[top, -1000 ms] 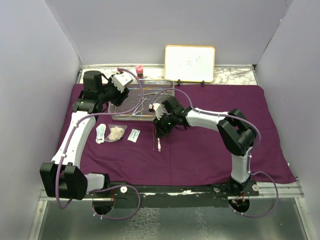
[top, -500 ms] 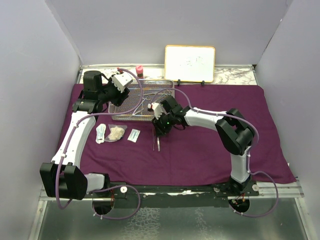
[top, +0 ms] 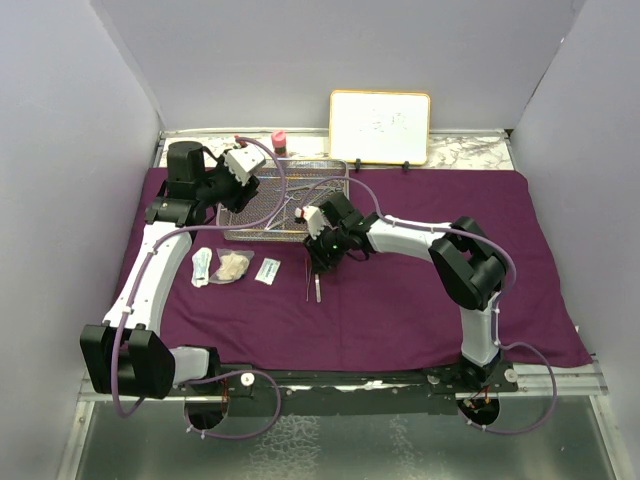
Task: Open and lay out the surgical kit
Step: Adjust the medical item in the surgical kit.
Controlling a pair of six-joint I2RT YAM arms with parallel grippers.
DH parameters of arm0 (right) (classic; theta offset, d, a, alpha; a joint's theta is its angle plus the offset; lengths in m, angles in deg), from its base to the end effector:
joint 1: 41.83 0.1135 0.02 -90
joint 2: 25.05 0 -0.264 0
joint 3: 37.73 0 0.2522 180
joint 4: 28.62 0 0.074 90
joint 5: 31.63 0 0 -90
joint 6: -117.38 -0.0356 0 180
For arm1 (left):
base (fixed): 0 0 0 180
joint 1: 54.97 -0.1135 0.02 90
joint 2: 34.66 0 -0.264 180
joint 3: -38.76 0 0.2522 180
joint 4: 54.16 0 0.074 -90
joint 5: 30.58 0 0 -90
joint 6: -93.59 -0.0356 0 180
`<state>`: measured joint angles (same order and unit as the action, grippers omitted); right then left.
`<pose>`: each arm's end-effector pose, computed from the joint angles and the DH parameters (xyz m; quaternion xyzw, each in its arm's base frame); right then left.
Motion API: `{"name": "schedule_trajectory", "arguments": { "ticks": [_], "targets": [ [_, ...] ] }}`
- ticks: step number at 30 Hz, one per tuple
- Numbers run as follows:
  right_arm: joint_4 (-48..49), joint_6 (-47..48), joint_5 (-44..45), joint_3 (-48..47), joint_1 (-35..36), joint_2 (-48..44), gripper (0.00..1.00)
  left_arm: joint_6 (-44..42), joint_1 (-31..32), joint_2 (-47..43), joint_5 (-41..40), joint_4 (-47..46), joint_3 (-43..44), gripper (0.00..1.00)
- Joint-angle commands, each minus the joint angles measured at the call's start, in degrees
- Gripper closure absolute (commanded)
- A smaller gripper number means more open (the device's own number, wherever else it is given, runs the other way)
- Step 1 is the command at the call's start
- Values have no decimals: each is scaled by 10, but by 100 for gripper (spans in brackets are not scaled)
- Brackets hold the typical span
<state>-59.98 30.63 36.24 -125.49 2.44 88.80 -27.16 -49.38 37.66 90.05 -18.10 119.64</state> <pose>0.2848 0.2964 0.1539 -0.4288 0.8406 0.2689 0.1931 0.2789 -0.0455 0.3543 0.3873 0.7407 -0.1114 0.5375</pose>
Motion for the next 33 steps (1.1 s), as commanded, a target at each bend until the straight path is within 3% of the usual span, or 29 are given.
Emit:
{"name": "schedule_trajectory", "arguments": {
  "ticks": [1,33],
  "targets": [
    [-9,-9,20,-18,7,5,72,-3,-3,2,20,-11,3,51],
    [-21,-65,28,-29,10,3,87,-8,-3,4,25,-12,-2,50]
  ]
}}
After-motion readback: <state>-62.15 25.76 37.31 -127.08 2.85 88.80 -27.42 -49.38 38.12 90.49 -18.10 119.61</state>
